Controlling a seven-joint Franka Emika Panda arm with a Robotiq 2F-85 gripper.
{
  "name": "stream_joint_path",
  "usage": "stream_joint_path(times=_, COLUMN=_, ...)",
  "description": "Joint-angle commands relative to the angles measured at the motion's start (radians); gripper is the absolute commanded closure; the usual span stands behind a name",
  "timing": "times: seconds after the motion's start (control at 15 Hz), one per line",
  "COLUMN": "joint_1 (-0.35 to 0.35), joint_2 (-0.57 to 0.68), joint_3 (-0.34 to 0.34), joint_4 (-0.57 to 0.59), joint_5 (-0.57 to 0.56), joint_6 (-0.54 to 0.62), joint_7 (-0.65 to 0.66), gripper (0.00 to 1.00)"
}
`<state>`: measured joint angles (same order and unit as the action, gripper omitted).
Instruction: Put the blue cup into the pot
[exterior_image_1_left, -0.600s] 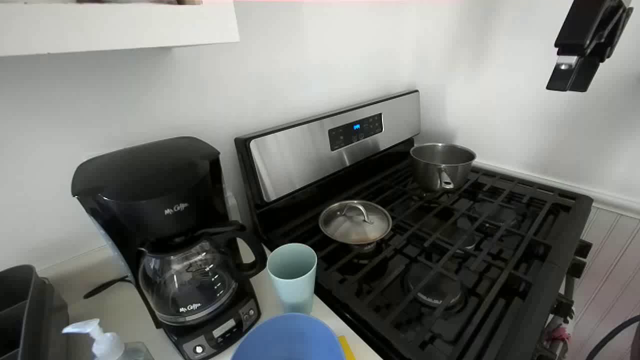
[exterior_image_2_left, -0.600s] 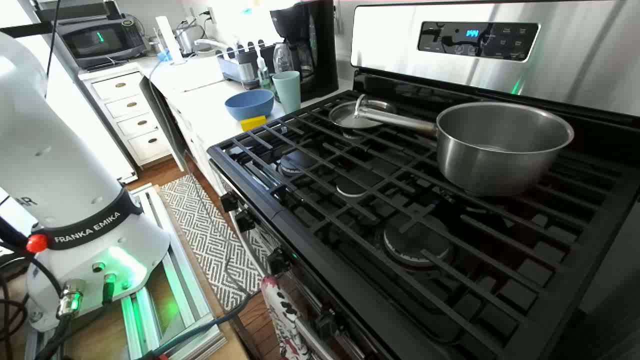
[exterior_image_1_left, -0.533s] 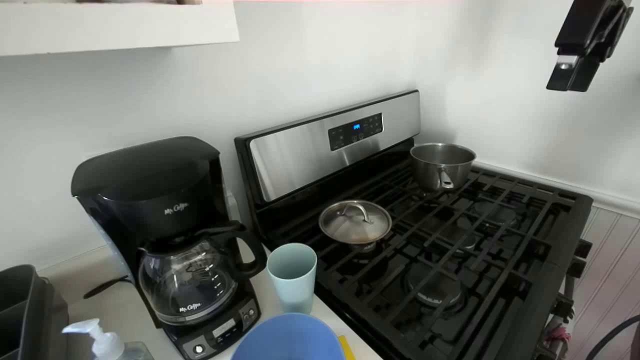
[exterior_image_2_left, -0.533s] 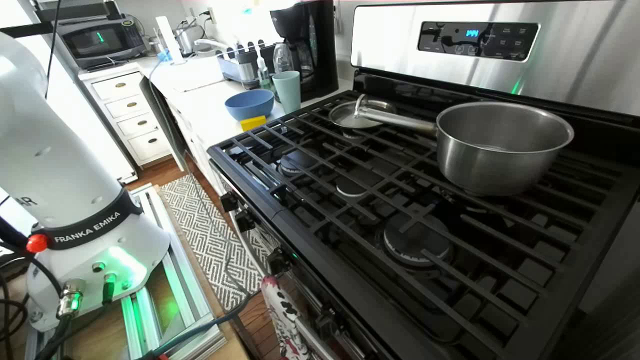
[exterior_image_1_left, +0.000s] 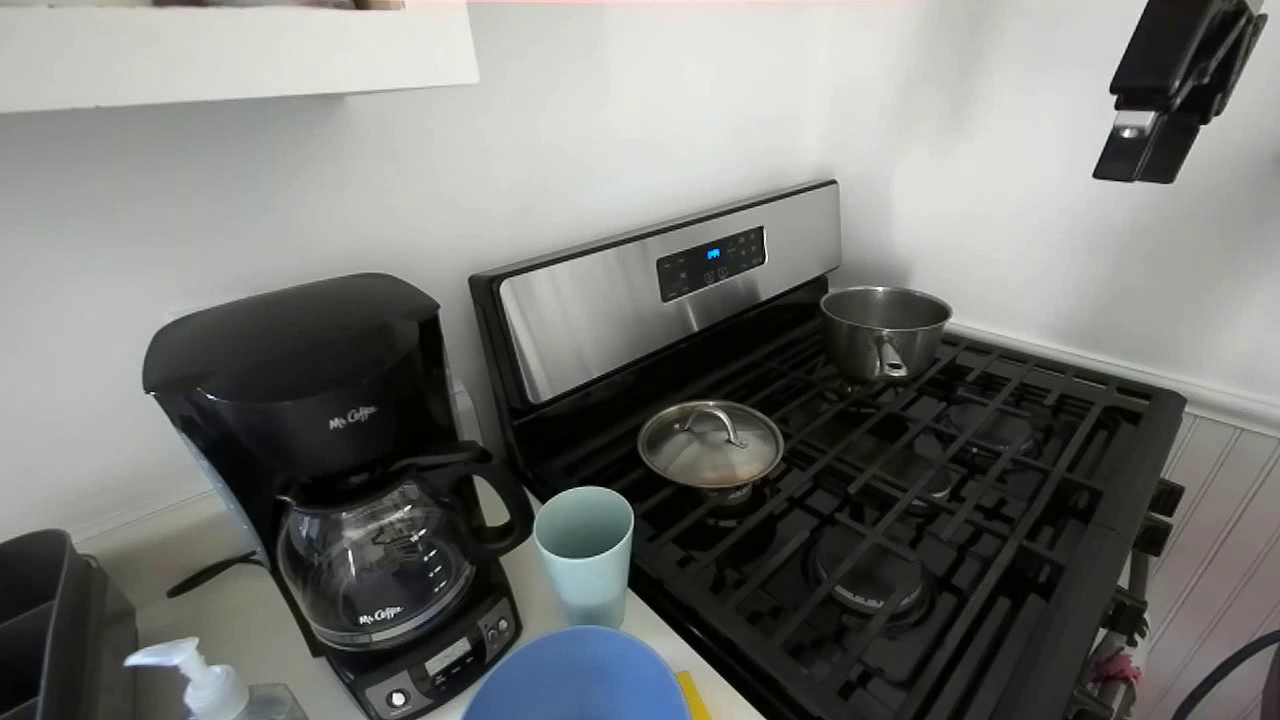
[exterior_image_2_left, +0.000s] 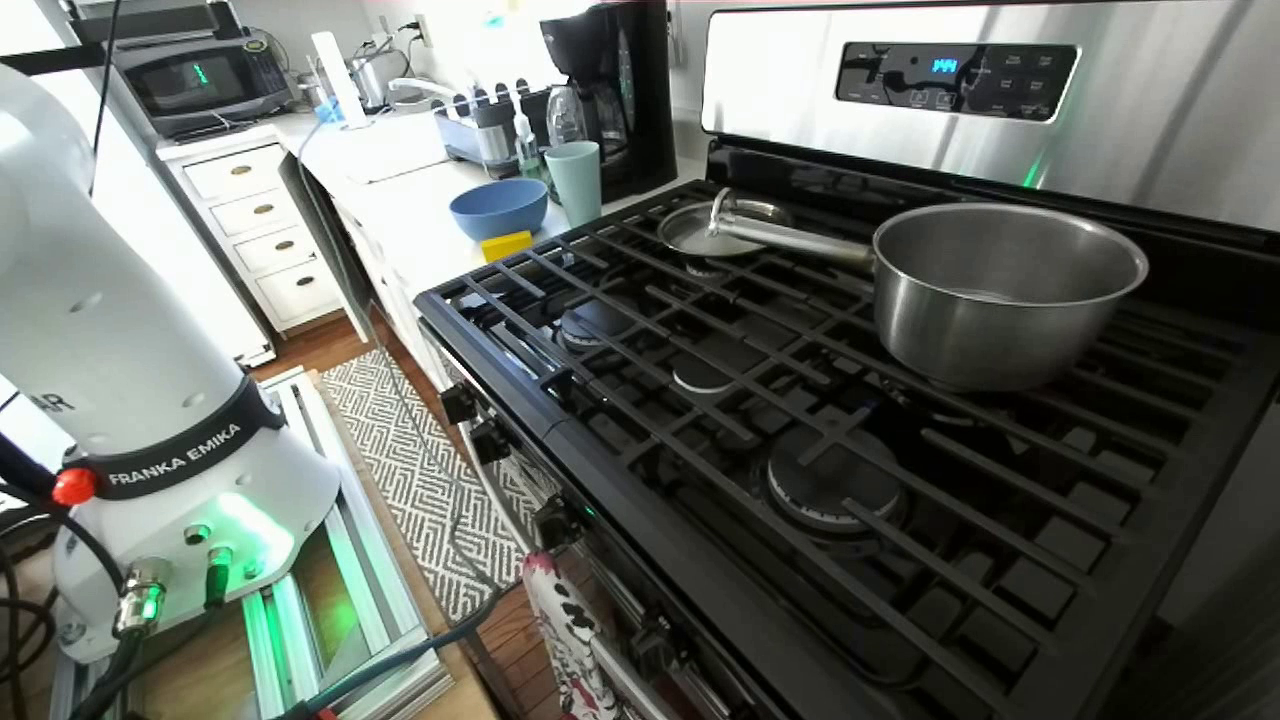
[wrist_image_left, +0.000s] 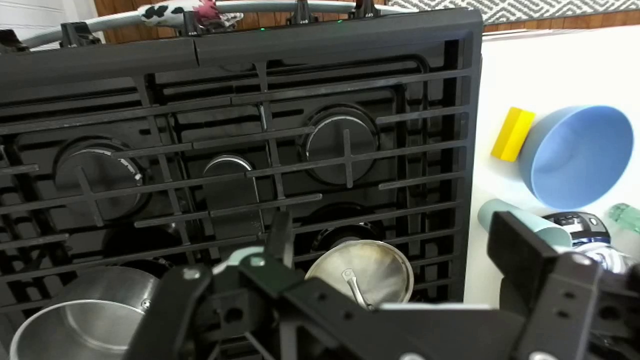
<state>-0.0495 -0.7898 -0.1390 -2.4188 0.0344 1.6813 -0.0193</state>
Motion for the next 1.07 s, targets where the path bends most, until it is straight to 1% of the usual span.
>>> stream_joint_path(times=0.0, joint_1=0.008, joint_2=0.006, joint_3=0.065, joint_4=-0.025, joint_5=0.029, joint_6=0.012, joint_7=0.032, gripper=0.00)
stream_joint_path(times=0.07, joint_1=0.023, joint_2=0.003, joint_3=0.088, joint_4=-0.038, joint_5=0.040, joint_6=0.021, joint_7=0.038, gripper=0.00)
stream_joint_path(times=0.13, joint_1=0.048, joint_2=-0.008, joint_3=0.132, joint_4=-0.060, joint_5=0.073, joint_6=0.044, joint_7=0.066, gripper=0.00)
stream_joint_path(times=0.2, joint_1=0.061, joint_2=-0.013, joint_3=0.183, joint_4=-0.082, joint_5=0.089, joint_6=0.090, joint_7=0.103, gripper=0.00)
stream_joint_path(times=0.33, joint_1=0.087, joint_2=0.009, joint_3=0.284, joint_4=-0.111, joint_5=0.109, joint_6=0.224, joint_7=0.193, gripper=0.00)
stream_joint_path(times=0.47, joint_1=0.105, joint_2=0.080, joint_3=0.381, joint_4=-0.110, joint_5=0.110, joint_6=0.352, joint_7=0.299, gripper=0.00)
stream_joint_path(times=0.53, joint_1=0.104, joint_2=0.123, joint_3=0.433, joint_4=-0.115, joint_5=0.093, joint_6=0.427, joint_7=0.357, gripper=0.00)
stream_joint_path(times=0.67, joint_1=0.073, joint_2=0.238, joint_3=0.517, joint_4=-0.097, joint_5=0.038, joint_6=0.542, joint_7=0.464, gripper=0.00)
stream_joint_path(times=0.8, joint_1=0.025, joint_2=0.362, joint_3=0.579, joint_4=-0.052, joint_5=-0.042, joint_6=0.611, joint_7=0.568, gripper=0.00)
stream_joint_path(times=0.87, joint_1=0.002, joint_2=0.417, joint_3=0.600, joint_4=-0.029, joint_5=-0.095, joint_6=0.628, joint_7=0.618, gripper=0.00)
stream_joint_path(times=0.93, joint_1=-0.053, joint_2=0.479, joint_3=0.636, joint_4=0.012, joint_5=-0.096, joint_6=0.578, joint_7=0.622, gripper=0.00)
stream_joint_path(times=1.0, joint_1=-0.061, joint_2=0.538, joint_3=0.631, joint_4=0.051, joint_5=-0.121, joint_6=0.547, joint_7=0.639, gripper=0.00)
